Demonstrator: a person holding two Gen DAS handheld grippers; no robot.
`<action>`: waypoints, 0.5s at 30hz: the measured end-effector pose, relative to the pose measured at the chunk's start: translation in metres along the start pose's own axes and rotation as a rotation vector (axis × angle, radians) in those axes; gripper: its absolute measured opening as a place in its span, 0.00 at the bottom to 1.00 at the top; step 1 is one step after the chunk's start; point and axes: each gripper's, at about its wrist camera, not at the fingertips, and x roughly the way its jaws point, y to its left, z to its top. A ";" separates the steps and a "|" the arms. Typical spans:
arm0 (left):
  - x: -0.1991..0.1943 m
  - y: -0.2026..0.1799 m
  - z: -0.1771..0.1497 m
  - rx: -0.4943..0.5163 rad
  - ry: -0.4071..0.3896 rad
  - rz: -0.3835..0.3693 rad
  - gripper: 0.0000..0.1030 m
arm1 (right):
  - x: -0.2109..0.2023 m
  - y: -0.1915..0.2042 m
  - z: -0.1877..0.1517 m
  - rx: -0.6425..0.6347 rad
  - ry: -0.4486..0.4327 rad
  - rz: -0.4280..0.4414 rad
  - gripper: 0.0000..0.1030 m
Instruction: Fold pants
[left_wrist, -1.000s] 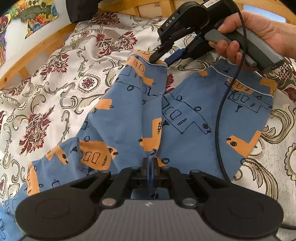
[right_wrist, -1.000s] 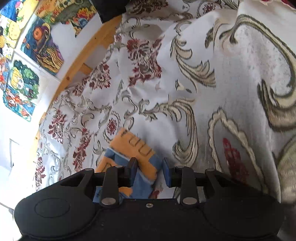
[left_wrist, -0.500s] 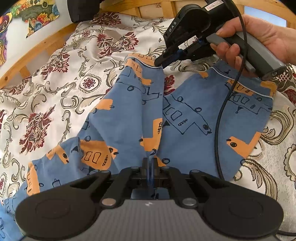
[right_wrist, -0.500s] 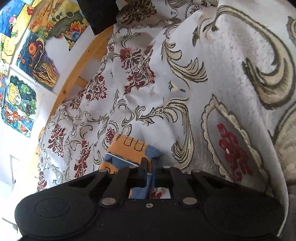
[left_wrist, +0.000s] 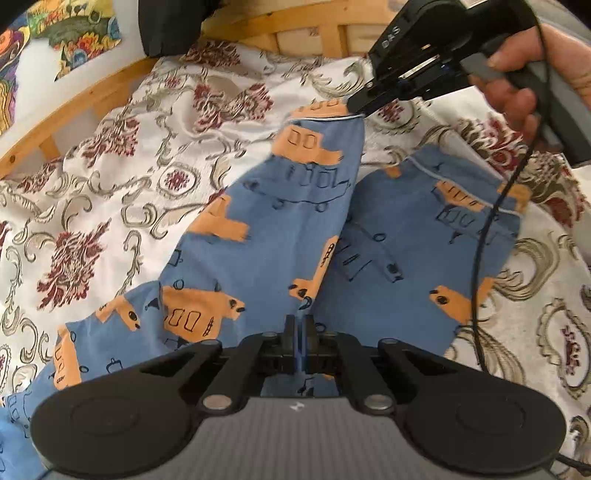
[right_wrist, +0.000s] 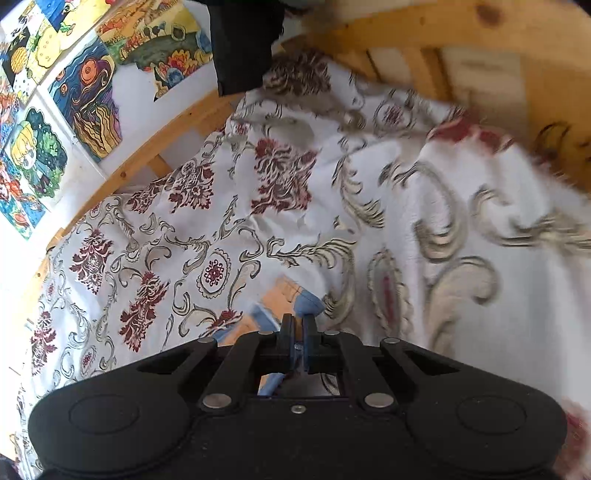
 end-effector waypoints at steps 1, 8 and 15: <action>-0.003 -0.001 0.000 0.004 -0.008 -0.009 0.01 | -0.009 0.002 -0.002 -0.008 -0.006 -0.016 0.03; -0.019 -0.011 -0.007 0.044 -0.045 -0.070 0.01 | -0.067 0.017 -0.035 -0.066 -0.030 -0.170 0.03; -0.026 -0.024 -0.018 0.106 -0.056 -0.104 0.01 | -0.080 0.013 -0.066 -0.070 0.061 -0.304 0.03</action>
